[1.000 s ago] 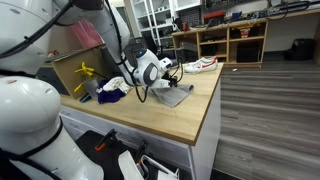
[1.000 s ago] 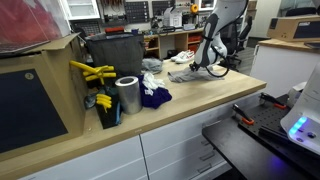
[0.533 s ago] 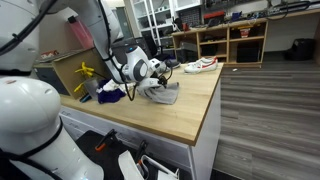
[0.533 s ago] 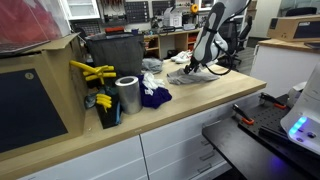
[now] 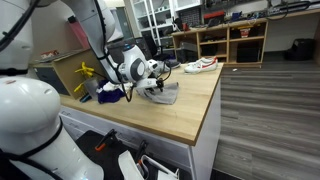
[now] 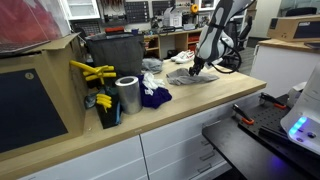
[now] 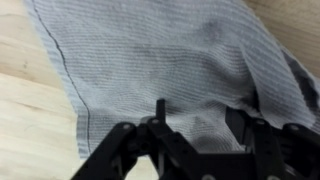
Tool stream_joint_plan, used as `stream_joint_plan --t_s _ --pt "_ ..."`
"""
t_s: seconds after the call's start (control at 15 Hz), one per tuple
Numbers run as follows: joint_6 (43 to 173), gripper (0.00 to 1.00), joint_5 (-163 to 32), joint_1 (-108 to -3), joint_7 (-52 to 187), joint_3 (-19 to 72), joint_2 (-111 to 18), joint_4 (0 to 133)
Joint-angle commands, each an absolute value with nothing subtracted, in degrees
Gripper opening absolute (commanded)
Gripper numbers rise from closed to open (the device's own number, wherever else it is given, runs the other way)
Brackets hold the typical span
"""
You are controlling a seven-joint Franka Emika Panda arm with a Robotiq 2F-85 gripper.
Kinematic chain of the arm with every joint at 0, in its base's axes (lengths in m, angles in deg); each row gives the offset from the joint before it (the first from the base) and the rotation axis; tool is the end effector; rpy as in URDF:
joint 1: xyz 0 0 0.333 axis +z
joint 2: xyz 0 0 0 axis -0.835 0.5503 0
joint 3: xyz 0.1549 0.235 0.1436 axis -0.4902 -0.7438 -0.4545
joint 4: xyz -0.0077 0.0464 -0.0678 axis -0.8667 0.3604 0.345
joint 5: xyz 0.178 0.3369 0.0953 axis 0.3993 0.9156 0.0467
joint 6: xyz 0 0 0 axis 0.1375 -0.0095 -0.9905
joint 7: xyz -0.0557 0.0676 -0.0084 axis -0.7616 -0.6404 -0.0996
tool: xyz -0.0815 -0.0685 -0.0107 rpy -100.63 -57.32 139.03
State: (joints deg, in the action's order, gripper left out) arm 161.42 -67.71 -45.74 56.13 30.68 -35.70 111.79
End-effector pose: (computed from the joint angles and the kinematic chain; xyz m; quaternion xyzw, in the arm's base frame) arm 0.5178 0.0336 0.1629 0.9688 0.1464 0.1962 0.0394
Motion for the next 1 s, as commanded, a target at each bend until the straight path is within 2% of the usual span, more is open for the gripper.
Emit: stream_joint_plan --t_s 0.0,0.27,0.33,0.67,0.93 --pt "162.0 0.33 -69.9 -47.5 53.8 30.8 -37.7 114.0" --pt "164.4 0.03 -70.5 -47.2 52.2 33.4 -36.6 114.3" --pt "164.8 0.00 -70.4 -47.2 51.6 34.2 -36.4 114.3" --pt "167.3 0.01 -69.3 -45.9 49.4 40.2 -35.9 114.7" --pt "173.4 0.01 -63.6 -38.0 48.1 50.2 -34.4 115.3"
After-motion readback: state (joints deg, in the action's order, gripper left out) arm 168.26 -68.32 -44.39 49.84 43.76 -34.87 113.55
